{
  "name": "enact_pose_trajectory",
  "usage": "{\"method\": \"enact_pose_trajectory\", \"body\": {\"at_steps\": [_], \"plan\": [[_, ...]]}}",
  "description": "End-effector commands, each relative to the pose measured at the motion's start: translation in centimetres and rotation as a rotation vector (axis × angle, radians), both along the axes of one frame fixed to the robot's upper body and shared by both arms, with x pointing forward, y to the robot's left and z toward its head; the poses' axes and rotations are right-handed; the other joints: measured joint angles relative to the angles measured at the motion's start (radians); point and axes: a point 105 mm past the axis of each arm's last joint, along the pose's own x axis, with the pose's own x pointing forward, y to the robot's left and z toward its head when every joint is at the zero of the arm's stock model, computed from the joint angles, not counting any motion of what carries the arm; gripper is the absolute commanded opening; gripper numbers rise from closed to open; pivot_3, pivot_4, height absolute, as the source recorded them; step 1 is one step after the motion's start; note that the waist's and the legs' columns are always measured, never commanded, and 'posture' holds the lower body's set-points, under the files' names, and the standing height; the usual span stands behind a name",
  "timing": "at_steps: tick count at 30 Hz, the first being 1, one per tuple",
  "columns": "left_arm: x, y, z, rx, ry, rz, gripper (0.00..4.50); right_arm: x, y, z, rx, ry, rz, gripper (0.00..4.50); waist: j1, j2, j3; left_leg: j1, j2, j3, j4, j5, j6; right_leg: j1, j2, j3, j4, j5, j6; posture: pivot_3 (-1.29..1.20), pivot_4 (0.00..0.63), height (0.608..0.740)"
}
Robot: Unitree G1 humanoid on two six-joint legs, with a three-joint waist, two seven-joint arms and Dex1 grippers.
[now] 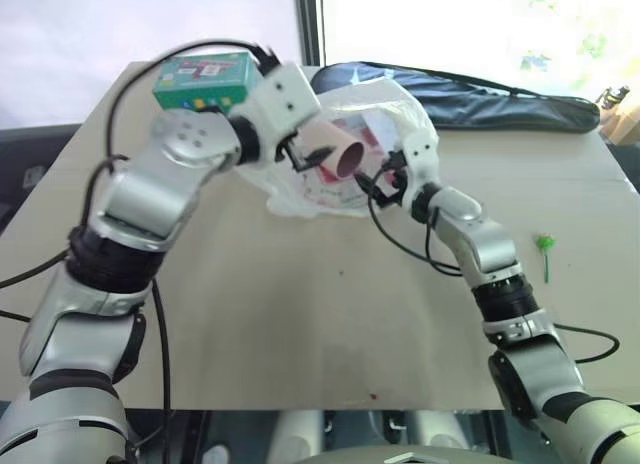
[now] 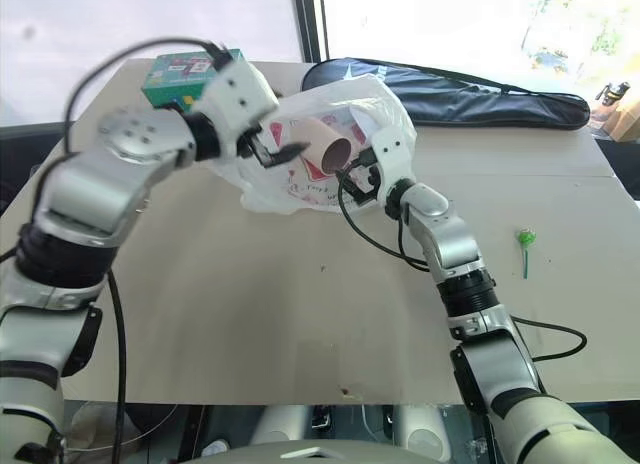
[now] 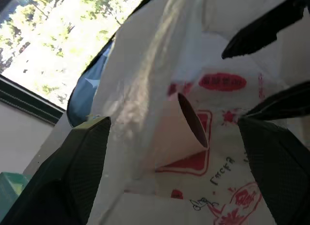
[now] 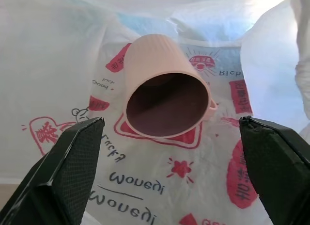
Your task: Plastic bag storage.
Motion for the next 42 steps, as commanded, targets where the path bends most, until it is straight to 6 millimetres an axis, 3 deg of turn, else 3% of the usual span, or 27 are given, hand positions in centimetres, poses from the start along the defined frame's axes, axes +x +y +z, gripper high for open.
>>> {"method": "enact_pose_trajectory", "body": {"at_steps": [1,4,7,10,12,14,16,21,25,29,35,38,42], "plan": [[0.0,-0.3,1.9,0.021,-0.063,-0.020,4.41,-0.3,-0.4,2.1,0.026,-0.068,-0.013,4.50,0.000,0.000,0.000,-0.001,0.000,0.000,0.001,0.000,0.001,-0.001,0.000,0.000,0.000,0.000,0.000,0.00,0.150,0.740],[2.2,0.5,2.1,0.104,-0.177,0.054,4.41,-0.4,-0.5,2.1,0.008,-0.076,-0.024,4.50,-0.001,0.000,0.000,-0.002,0.000,0.001,0.001,-0.001,0.001,-0.002,0.000,0.001,0.000,0.000,0.000,0.00,0.150,0.740],[3.1,0.4,2.6,0.081,-0.202,0.056,3.83,-1.4,-0.9,2.2,-0.006,-0.090,-0.012,4.50,0.004,0.000,0.000,-0.001,0.000,0.001,0.001,-0.001,0.002,-0.001,0.001,0.001,0.000,0.000,0.000,0.00,0.150,0.740],[3.5,0.5,3.2,-0.106,-0.084,0.069,2.55,-4.5,-1.8,3.7,0.045,-0.107,0.077,4.50,0.006,0.000,0.000,-0.004,0.000,0.000,0.002,-0.002,0.003,-0.002,0.000,0.000,0.000,0.000,0.001,0.00,0.150,0.740],[3.9,0.8,3.8,-0.205,-0.032,0.089,1.71,-7.7,-3.0,5.4,0.085,-0.131,0.146,4.50,0.009,0.000,0.000,-0.008,0.001,0.000,0.005,-0.003,0.004,-0.005,0.000,-0.001,0.000,0.000,0.001,0.00,0.150,0.740],[4.2,1.2,4.1,-0.261,-0.004,0.113,0.54,-10.2,-4.1,6.5,0.098,-0.142,0.170,4.50,0.005,0.000,0.000,-0.015,0.001,-0.003,0.008,-0.003,0.004,-0.009,-0.001,-0.003,0.000,0.000,0.001,0.00,0.150,0.740],[4.4,1.3,4.4,-0.295,0.009,0.112,0.10,-11.9,-5.7,7.0,0.098,-0.142,0.138,4.50,0.003,0.000,0.000,-0.014,0.001,-0.003,0.007,-0.003,0.004,-0.009,-0.002,-0.002,0.000,0.000,0.001,0.00,0.150,0.740],[4.3,0.4,5.2,-0.371,0.032,0.076,0.10,-13.3,-13.5,4.2,-0.115,-0.004,-0.259,4.50,0.013,-0.001,0.000,-0.013,0.000,-0.004,0.008,-0.003,0.004,-0.007,-0.001,-0.004,0.000,0.000,0.001,0.00,0.150,0.740],[3.8,-0.9,6.3,-0.423,0.031,0.020,0.10,-14.4,-20.5,-0.4,-0.239,0.214,-0.625,4.50,0.025,-0.001,-0.001,-0.013,0.000,-0.004,0.009,-0.003,0.004,-0.007,-0.001,-0.004,0.001,0.000,0.001,0.00,0.150,0.740],[3.3,-2.5,6.8,-0.417,0.009,-0.043,0.10,-14.2,-23.1,-3.4,-0.224,0.329,-0.769,4.50,0.021,-0.001,-0.001,-0.011,0.000,-0.002,0.009,-0.002,0.004,-0.007,0.001,-0.001,0.001,0.000,0.001,0.00,0.150,0.740],[2.6,-3.1,6.5,-0.423,0.011,-0.053,0.10,-12.9,-25.0,-7.2,-0.129,0.439,-0.884,4.50,0.017,-0.001,-0.001,-0.010,0.000,-0.001,0.008,-0.002,0.004,-0.007,0.002,0.001,0.001,0.000,0.002,0.00,0.150,0.740],[2.5,-2.9,6.7,-0.431,-0.002,-0.040,0.00,-11.9,-25.3,-8.9,-0.048,0.484,-0.891,3.13,0.013,-0.001,-0.001,-0.010,0.000,-0.001,0.009,-0.002,0.004,-0.007,0.002,0.002,0.001,0.000,0.002,0.00,0.150,0.740],[2.5,-2.5,6.9,-0.439,-0.011,-0.022,0.00,-11.2,-26.0,-9.3,-0.027,0.479,-0.895,1.16,0.009,-0.002,-0.002,-0.006,0.000,-0.001,0.009,-0.002,0.004,-0.002,0.002,0.002,0.000,0.001,0.003,0.00,0.150,0.740]]}}
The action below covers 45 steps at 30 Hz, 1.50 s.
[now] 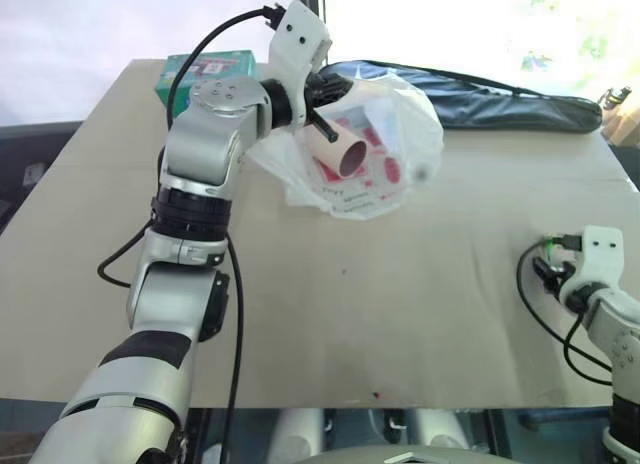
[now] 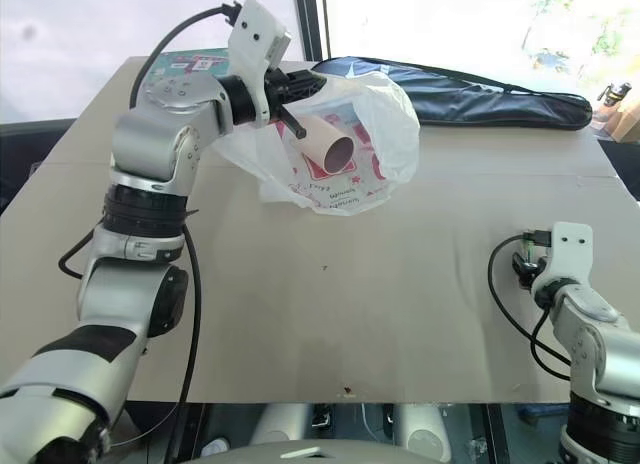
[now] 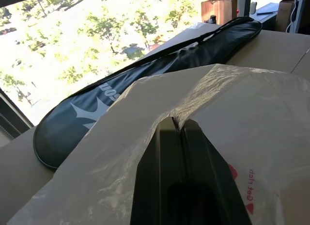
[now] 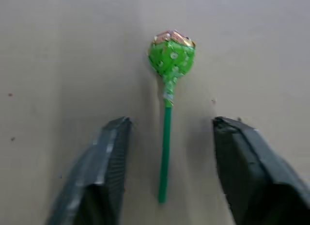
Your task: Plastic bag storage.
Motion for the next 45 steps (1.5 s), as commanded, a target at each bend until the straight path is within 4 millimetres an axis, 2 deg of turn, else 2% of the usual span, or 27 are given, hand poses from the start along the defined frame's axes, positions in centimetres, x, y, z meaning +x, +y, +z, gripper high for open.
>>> {"method": "enact_pose_trajectory", "body": {"at_steps": [1,2,3,6,11,13,15,18,19,23,26,27,30,32,35,38,42,44,45], "plan": [[-0.6,0.5,2.1,-0.022,-0.072,0.015,0.00,-0.3,-1.5,-0.7,-0.017,0.025,-0.030,0.64,0.002,0.000,0.000,0.002,0.000,0.000,0.000,0.000,0.000,0.003,0.000,0.000,0.000,0.000,0.000,0.00,0.150,0.740],[-0.6,0.6,2.1,-0.022,-0.074,0.019,0.00,-0.3,-1.3,-0.5,-0.018,0.015,-0.009,0.25,0.003,0.000,0.000,0.005,0.000,0.000,0.000,0.000,0.000,0.005,0.000,0.000,-0.001,0.000,0.000,0.00,0.150,0.740],[-0.6,0.7,2.1,-0.022,-0.075,0.023,0.00,-0.4,-0.9,-0.2,-0.010,0.002,0.019,0.12,0.005,0.000,0.000,0.008,0.000,0.000,-0.001,-0.001,0.001,0.007,0.000,-0.001,-0.001,0.000,0.000,0.00,0.150,0.740],[-0.5,0.9,2.1,-0.026,-0.079,0.035,0.00,-1.1,1.2,1.0,0.047,-0.034,0.141,0.12,0.007,0.000,0.000,0.008,0.000,-0.001,-0.001,-0.001,0.001,0.008,0.000,-0.001,-0.001,0.000,0.000,0.00,0.150,0.740],[0.0,1.4,1.6,-0.016,-0.078,0.056,0.00,-2.8,7.7,5.6,0.176,-0.138,0.483,0.12,-0.004,0.001,0.000,0.008,0.001,-0.001,-0.002,0.000,0.000,0.007,0.000,0.000,0.000,0.000,0.000,0.00,0.150,0.740],[0.1,1.5,1.6,-0.016,-0.075,0.062,0.00,-3.2,10.2,6.8,0.193,-0.162,0.593,0.12,-0.007,0.001,0.000,0.008,0.001,0.000,-0.002,0.000,0.000,0.007,0.000,0.000,0.000,0.000,0.000,0.00,0.150,0.740],[0.2,1.6,1.6,-0.019,-0.074,0.068,0.00,-3.0,14.0,7.9,0.224,-0.193,0.718,0.12,-0.007,0.000,0.000,0.009,0.001,-0.001,-0.002,0.000,0.000,0.007,0.000,0.000,0.000,0.000,0.000,0.00,0.150,0.740],[0.3,1.7,1.7,-0.021,-0.075,0.071,0.00,-2.4,17.2,8.7,0.244,-0.204,0.805,0.12,-0.008,0.001,0.000,0.009,0.001,0.000,-0.002,0.000,0.000,0.007,0.000,0.000,0.000,0.000,0.000,0.00,0.150,0.740],[0.3,1.8,1.8,-0.021,-0.076,0.073,0.00,-1.4,18.3,9.0,0.262,-0.211,0.817,0.12,-0.008,0.001,0.000,0.009,0.001,-0.001,-0.002,0.000,0.000,0.007,0.000,0.000,0.000,0.000,0.000,0.00,0.150,0.740],[0.3,2.1,2.0,-0.025,-0.079,0.089,0.00,6.8,23.9,10.7,0.329,-0.256,0.750,0.12,-0.011,0.000,0.001,0.007,0.000,0.002,-0.001,0.000,0.001,0.005,0.000,0.001,0.000,0.000,0.000,0.00,0.150,0.740],[0.1,2.1,2.3,-0.033,-0.080,0.093,0.00,13.0,25.1,10.9,0.245,-0.289,0.603,0.12,-0.014,0.001,0.001,0.008,0.000,0.003,-0.001,0.000,0.001,0.004,0.000,0.003,0.001,0.000,0.000,0.00,0.150,0.740],[0.1,2.1,2.4,-0.039,-0.078,0.094,0.00,14.2,25.2,10.8,0.220,-0.298,0.582,0.12,-0.010,0.000,0.001,0.007,0.000,0.003,-0.002,0.000,0.000,0.003,0.000,0.002,0.001,0.000,0.000,0.00,0.150,0.740],[-0.2,1.8,2.5,-0.044,-0.076,0.090,0.00,16.9,24.6,11.1,0.093,-0.360,0.561,0.99,-0.003,0.000,0.001,0.005,-0.001,0.002,-0.005,-0.001,0.001,0.003,-0.001,0.001,-0.001,0.000,-0.001,0.00,0.150,0.740],[-0.4,1.8,2.5,-0.046,-0.075,0.089,0.00,17.6,24.0,11.9,0.043,-0.407,0.540,1.96,-0.005,0.000,0.001,0.002,-0.002,0.003,-0.006,-0.002,0.004,0.001,-0.002,0.001,-0.001,0.000,0.000,0.00,0.150,0.740],[-0.2,2.5,2.3,-0.056,-0.057,0.117,0.00,16.6,24.2,13.2,0.009,-0.467,0.638,3.21,-0.015,0.001,0.001,-0.011,-0.002,0.003,-0.005,-0.003,0.004,-0.009,-0.004,0.000,-0.001,0.002,0.002,0.00,0.150,0.740],[-0.1,2.5,2.1,-0.071,-0.039,0.119,0.00,12.5,25.0,14.1,0.043,-0.501,0.826,3.21,-0.017,0.001,0.001,-0.010,-0.001,0.002,-0.005,-0.002,0.004,-0.009,-0.004,-0.001,-0.001,0.002,0.002,0.00,0.150,0.740],[0.3,2.3,1.8,-0.087,-0.014,0.110,0.00,4.3,25.0,15.5,0.053,-0.531,1.041,3.21,-0.011,0.002,0.001,-0.010,0.001,0.000,-0.004,-0.001,0.002,-0.008,-0.005,-0.001,0.000,0.001,0.001,0.00,0.150,0.740],[0.4,1.9,1.6,-0.087,-0.007,0.099,0.00,1.9,24.5,15.9,0.050,-0.531,1.064,3.21,-0.010,0.002,0.002,-0.008,0.000,0.001,-0.001,-0.001,0.002,-0.008,-0.005,0.000,0.000,0.001,0.002,0.00,0.150,0.740],[0.4,1.7,1.5,-0.088,-0.006,0.092,0.00,1.3,24.2,16.0,0.049,-0.529,1.055,3.21,-0.011,0.002,0.001,-0.007,0.000,0.001,0.000,-0.001,0.001,-0.007,-0.005,0.000,0.001,0.001,0.002,0.00,0.150,0.740]]}}
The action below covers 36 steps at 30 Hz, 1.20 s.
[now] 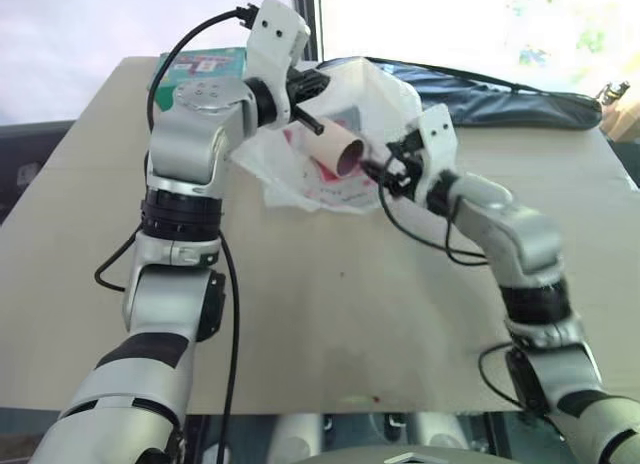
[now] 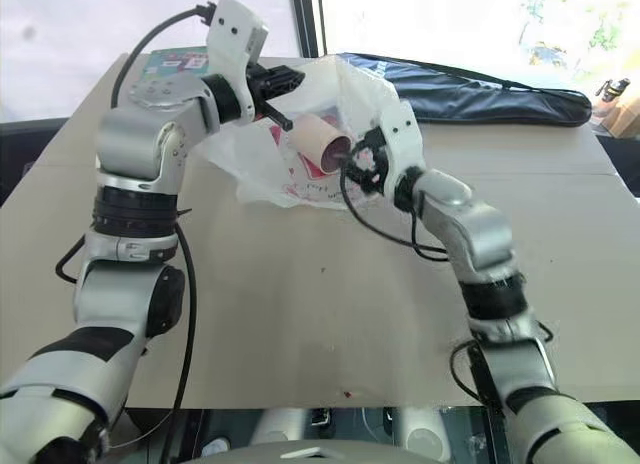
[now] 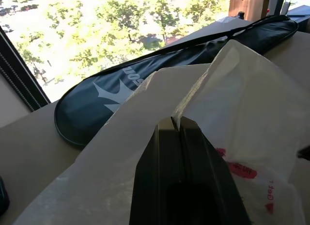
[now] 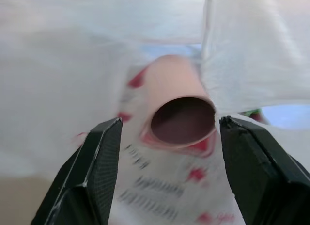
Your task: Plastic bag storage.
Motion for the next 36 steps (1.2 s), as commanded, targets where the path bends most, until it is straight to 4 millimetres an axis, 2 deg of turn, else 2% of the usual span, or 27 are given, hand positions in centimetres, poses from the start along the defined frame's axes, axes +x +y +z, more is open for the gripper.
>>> {"method": "enact_pose_trajectory", "body": {"at_steps": [1,5,10,13,16,21,23,25,26,27,30,31,33,35,36], "plan": [[-0.4,-0.8,1.5,-0.015,-0.052,-0.034,0.00,-3.7,-0.2,2.5,0.014,-0.076,0.040,3.21,-0.001,0.000,0.000,0.001,0.000,0.000,0.000,0.000,0.000,0.001,0.001,0.000,0.001,0.000,0.000,0.00,0.150,0.740],[-0.5,-1.6,1.6,-0.024,-0.046,-0.065,0.00,-3.1,-2.3,1.6,-0.055,-0.079,-0.133,3.21,0.003,0.000,0.000,0.007,0.000,0.000,0.000,0.001,-0.002,0.006,0.004,0.001,0.001,0.000,0.000,0.00,0.150,0.740],[-0.6,-1.9,1.7,-0.024,-0.044,-0.075,0.00,-0.2,-2.7,-0.1,-0.087,-0.031,-0.284,3.21,0.002,0.000,0.000,0.010,0.000,0.001,0.000,0.002,-0.001,0.008,0.005,0.003,0.001,0.000,0.000,0.00,0.150,0.740],[-0.9,-1.8,1.9,-0.020,-0.052,-0.070,0.00,1.9,-4.3,-0.5,-0.083,-0.012,-0.453,3.21,0.002,0.000,0.000,0.009,0.000,0.001,-0.001,0.002,-0.001,0.007,0.005,0.003,0.001,0.000,0.000,0.00,0.150,0.740],[-1.0,-1.5,1.9,-0.015,-0.059,-0.055,0.00,2.4,-5.6,-0.7,-0.070,0.003,-0.586,3.21,0.002,-0.001,0.000,0.005,0.000,0.001,-0.001,0.001,0.000,0.003,0.004,0.003,0.000,0.000,0.000,0.00,0.150,0.740],[-1.0,-1.4,1.8,-0.017,-0.056,-0.049,0.00,3.1,-4.9,-0.8,-0.030,-0.006,-0.616,3.21,0.002,0.000,0.000,0.001,0.000,0.001,-0.001,0.001,-0.001,0.000,0.004,0.002,0.000,0.000,0.000,0.00,0.150,0.740],[-1.1,-1.5,1.6,-0.019,-0.049,-0.051,0.00,4.0,-4.6,-0.9,-0.018,-0.016,-0.626,3.21,0.002,0.000,0.000,0.001,0.000,0.001,-0.001,0.001,-0.001,0.000,0.005,0.002,0.000,0.000,0.000,0.00,0.150,0.740],[-1.1,-1.5,1.5,-0.008,-0.050,-0.052,0.00,4.8,-4.6,-1.1,-0.019,-0.032,-0.630,2.66,0.001,0.000,0.000,0.001,0.000,0.001,-0.001,0.001,-0.001,0.000,0.005,0.002,0.000,0.000,0.000,0.00,0.150,0.740],[-1.2,-1.4,1.5,-0.004,-0.051,-0.052,0.00,5.1,-4.7,-1.0,-0.017,-0.046,-0.633,2.14,0.001,0.000,0.000,0.001,0.000,0.001,-0.001,0.001,-0.001,0.000,0.005,0.002,0.000,0.000,0.000,0.00,0.150,0.740],[-1.2,-1.3,1.5,-0.003,-0.051,-0.053,0.00,5.1,-4.7,-0.9,-0.016,-0.059,-0.634,1.85,0.001,0.000,0.000,0.001,0.000,0.001,-0.001,0.001,-0.001,0.000,0.005,0.002,0.000,0.000,0.000,0.00,0.150,0.740],[-1.4,-0.7,1.6,0.007,-0.045,-0.054,0.00,5.1,-4.6,-0.6,-0.021,-0.089,-0.606,0.35,0.000,0.000,0.000,0.001,0.000,0.001,-0.001,0.001,-0.001,0.000,0.005,0.002,0.000,0.000,0.000,0.00,0.150,0.740],[-1.4,-0.5,1.6,0.004,-0.038,-0.057,0.00,5.0,-4.5,-0.6,-0.029,-0.098,-0.596,0.02,0.000,0.000,0.000,0.001,0.000,0.001,-0.001,0.001,-0.001,0.000,0.005,0.002,0.000,0.000,0.000,0.00,0.150,0.740],[-1.8,-0.3,1.6,-0.004,-0.025,-0.083,0.00,4.9,-4.5,-0.7,-0.035,-0.105,-0.581,0.02,0.000,0.000,0.000,0.001,0.000,0.001,-0.001,0.001,-0.001,0.000,0.005,0.002,0.000,0.000,0.000,0.00,0.150,0.740],[-3.0,-0.2,2.0,-0.085,0.057,-0.184,0.00,4.7,-4.4,-0.7,-0.033,-0.111,-0.564,0.02,0.000,0.000,0.000,0.001,0.000,0.001,-0.001,0.001,-0.001,0.000,0.005,0.002,0.000,0.000,0.000,0.00,0.150,0.740],[-4.0,0.0,2.4,-0.140,0.104,-0.256,0.25,4.6,-4.4,-0.6,-0.033,-0.116,-0.554,0.01,0.000,0.000,0.000,0.001,0.000,0.001,-0.001,0.001,-0.001,0.000,0.005,0.002,0.000,0.000,0.000,0.00,0.150,0.740]]}}
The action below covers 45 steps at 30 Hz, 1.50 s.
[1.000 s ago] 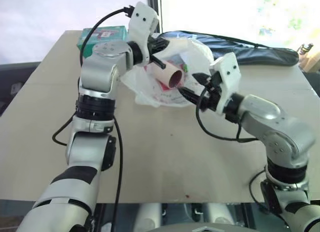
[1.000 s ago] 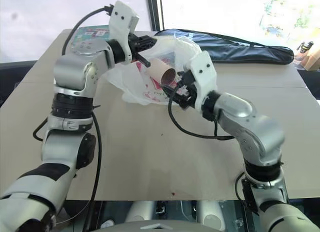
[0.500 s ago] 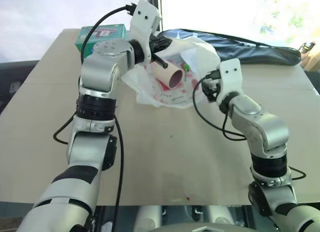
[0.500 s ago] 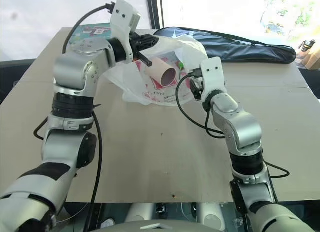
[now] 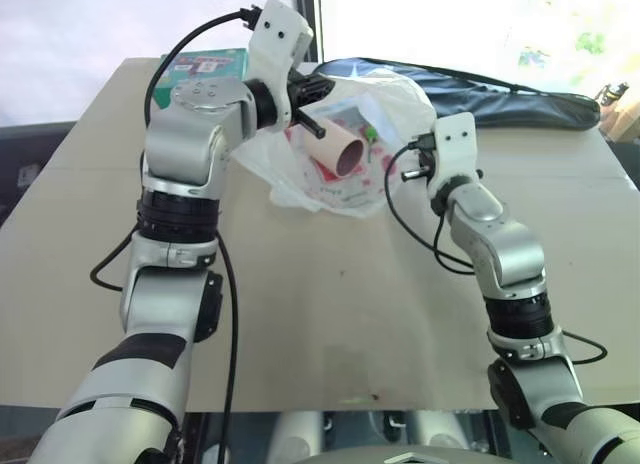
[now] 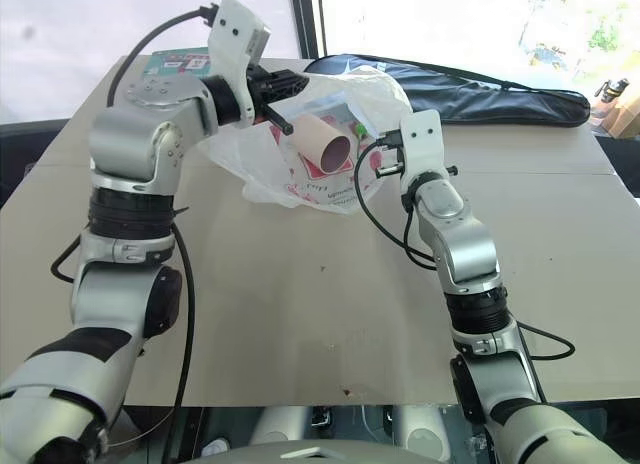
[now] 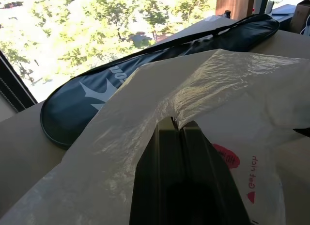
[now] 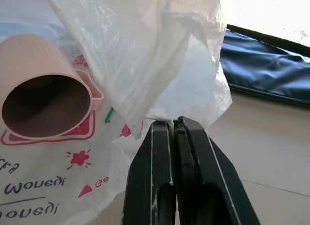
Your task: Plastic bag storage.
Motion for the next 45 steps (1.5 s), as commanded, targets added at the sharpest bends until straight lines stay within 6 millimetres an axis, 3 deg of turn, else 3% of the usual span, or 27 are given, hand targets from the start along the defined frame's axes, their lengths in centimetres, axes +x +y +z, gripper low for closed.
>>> {"method": "enact_pose_trajectory", "body": {"at_steps": [1,2,6,8,11,17,19,23,33,37,39,40,42,44,45], "plan": [[-3.5,0.6,3.3,-0.199,0.068,-0.206,0.52,-0.8,0.4,1.9,0.001,-0.085,0.045,0.00,-0.002,0.000,0.000,0.000,0.000,0.000,0.000,0.000,0.000,0.000,0.000,0.000,0.000,0.000,0.000,0.00,0.150,0.740],[-4.2,1.4,4.1,-0.280,0.102,-0.247,0.68,-0.9,0.3,2.0,0.007,-0.089,0.049,0.00,-0.004,0.000,0.000,0.000,0.000,0.000,0.000,0.000,0.000,0.000,0.000,0.000,0.000,0.000,0.000,0.00,0.150,0.740],[-6.4,4.4,5.8,-0.434,0.212,-0.319,2.60,-1.3,0.2,2.8,0.042,-0.108,0.082,0.00,-0.012,0.000,0.000,0.000,0.000,-0.001,0.000,0.000,0.000,0.000,0.000,0.000,0.000,0.000,0.000,0.00,0.150,0.740],[-7.7,6.2,5.7,-0.484,0.275,-0.350,3.61,-1.5,0.3,3.1,0.057,-0.114,0.101,0.00,-0.016,0.000,0.000,0.000,0.000,-0.001,0.000,0.000,0.000,0.000,0.000,0.000,0.000,0.000,0.000,0.00,0.150,0.740],[-9.0,10.1,2.6,-0.469,0.324,-0.270,3.61,-1.9,0.8,3.2,0.069,-0.115,0.142,0.00,-0.025,0.001,-0.001,0.002,0.000,0.000,0.000,0.000,0.000,0.001,-0.001,0.000,0.000,0.000,0.000,0.00,0.150,0.740],[-11.6,13.7,-4.3,-0.425,0.468,-0.094,3.61,-2.4,1.6,3.3,0.074,-0.108,0.198,0.00,-0.025,-0.001,-0.001,0.007,0.001,0.003,-0.003,0.000,-0.001,0.003,-0.004,0.003,0.001,0.000,0.000,0.00,0.150,0.740],[-11.8,13.7,-6.3,-0.416,0.501,-0.054,3.61,-2.4,1.7,3.2,0.076,-0.104,0.205,0.00,-0.020,-0.001,-0.001,0.007,0.001,0.002,-0.003,0.000,-0.001,0.004,-0.005,0.002,0.001,0.000,0.000,0.00,0.150,0.740],[-12.4,11.2,-9.1,-0.374,0.529,-0.051,3.61,-2.4,1.8,3.1,0.071,-0.096,0.209,0.00,-0.008,-0.002,-0.002,0.009,0.000,0.001,-0.003,0.000,-0.001,0.007,-0.007,0.000,0.000,0.000,0.000,0.00,0.150,0.740],[-8.5,6.8,-8.5,-0.457,0.383,0.055,3.61,-2.6,1.4,3.0,0.052,-0.081,0.205,0.00,0.002,-0.004,-0.002,0.014,-0.001,0.000,-0.003,0.000,-0.001,0.012,-0.006,0.000,0.001,0.000,-0.001,0.00,0.150,0.740],[-7.2,5.7,-9.5,-0.482,0.383,0.119,2.46,-2.4,0.9,3.3,0.049,-0.084,0.190,0.00,0.002,-0.004,-0.002,0.014,-0.001,0.000,-0.003,0.000,-0.001,0.012,-0.006,0.001,0.000,0.000,-0.001,0.00,0.150,0.740],[-7.3,5.1,-9.1,-0.509,0.368,0.095,1.25,-2.3,0.6,3.6,0.054,-0.091,0.189,0.00,0.000,-0.004,-0.002,0.014,0.000,0.000,-0.003,0.000,-0.001,0.012,-0.005,0.001,0.000,0.000,-0.001,0.00,0.150,0.740],[-7.4,4.9,-8.4,-0.542,0.356,0.074,1.06,-2.2,0.3,4.0,0.074,-0.096,0.191,0.00,-0.001,-0.004,-0.002,0.014,0.000,0.000,-0.003,0.000,-0.001,0.012,-0.005,0.001,0.000,0.000,-0.001,0.00,0.150,0.740],[-7.3,5.2,-5.7,-0.672,0.313,0.013,0.04,-2.1,0.0,5.7,0.154,-0.120,0.223,0.00,0.001,-0.004,-0.002,0.014,0.000,0.000,-0.003,0.000,-0.001,0.012,-0.005,0.000,0.000,0.000,-0.001,0.00,0.150,0.740],[-7.2,6.1,-2.3,-0.810,0.262,-0.062,0.04,-2.1,-0.3,8.1,0.262,-0.155,0.282,0.00,0.003,-0.005,-0.001,0.013,0.000,-0.001,-0.002,0.000,-0.001,0.012,-0.005,0.000,0.000,0.000,-0.001,0.00,0.150,0.740],[-7.0,6.8,0.5,-0.886,0.210,-0.102,0.04,-2.2,-0.6,10.5,0.352,-0.195,0.332,0.00,0.003,-0.004,0.000,0.012,0.000,-0.002,-0.002,0.000,-0.001,0.012,-0.005,-0.001,0.000,0.000,-0.001,0.00,0.150,0.740]]}}
